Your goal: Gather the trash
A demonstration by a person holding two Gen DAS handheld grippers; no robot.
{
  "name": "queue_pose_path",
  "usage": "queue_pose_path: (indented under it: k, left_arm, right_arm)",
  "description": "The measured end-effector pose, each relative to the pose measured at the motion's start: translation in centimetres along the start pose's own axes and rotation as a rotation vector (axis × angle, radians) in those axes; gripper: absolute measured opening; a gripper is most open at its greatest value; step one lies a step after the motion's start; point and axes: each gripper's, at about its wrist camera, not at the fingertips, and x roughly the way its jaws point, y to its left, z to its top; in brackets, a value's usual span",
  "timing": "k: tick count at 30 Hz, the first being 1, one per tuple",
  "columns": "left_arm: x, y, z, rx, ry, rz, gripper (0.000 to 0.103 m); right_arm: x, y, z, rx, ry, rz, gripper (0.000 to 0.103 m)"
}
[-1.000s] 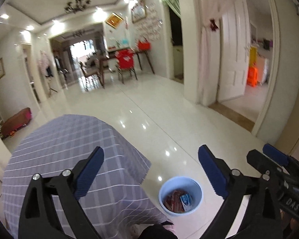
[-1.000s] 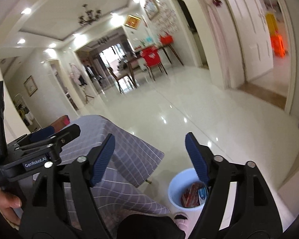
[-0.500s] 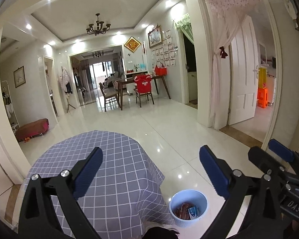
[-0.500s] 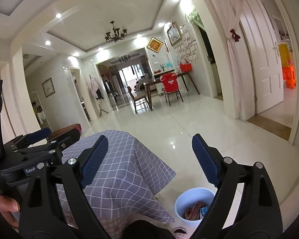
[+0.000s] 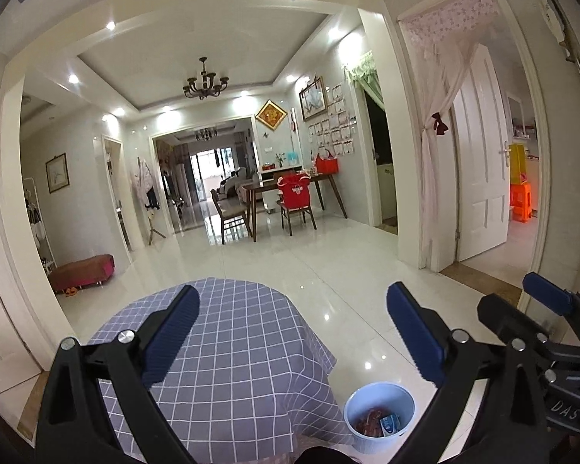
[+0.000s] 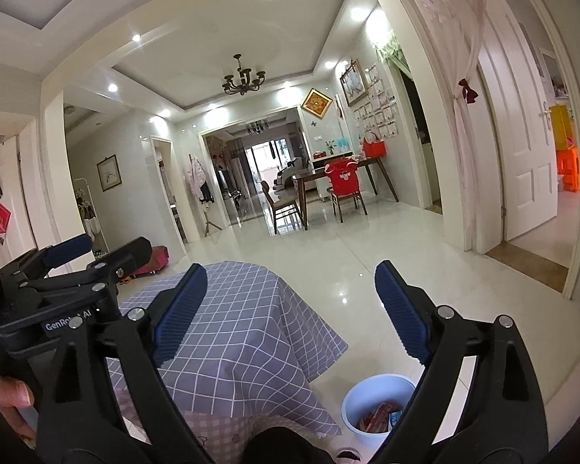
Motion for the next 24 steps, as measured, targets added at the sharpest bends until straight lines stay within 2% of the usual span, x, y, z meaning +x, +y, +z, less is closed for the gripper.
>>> queue_pose_path:
  k: [24]
  left_arm:
    - [-0.81,-0.17,0.45,0.005,0.0,-0.004,0.096]
  right_arm:
    - [-0.49,0.19,-0.27,-0.009,-0.007,0.011,0.088]
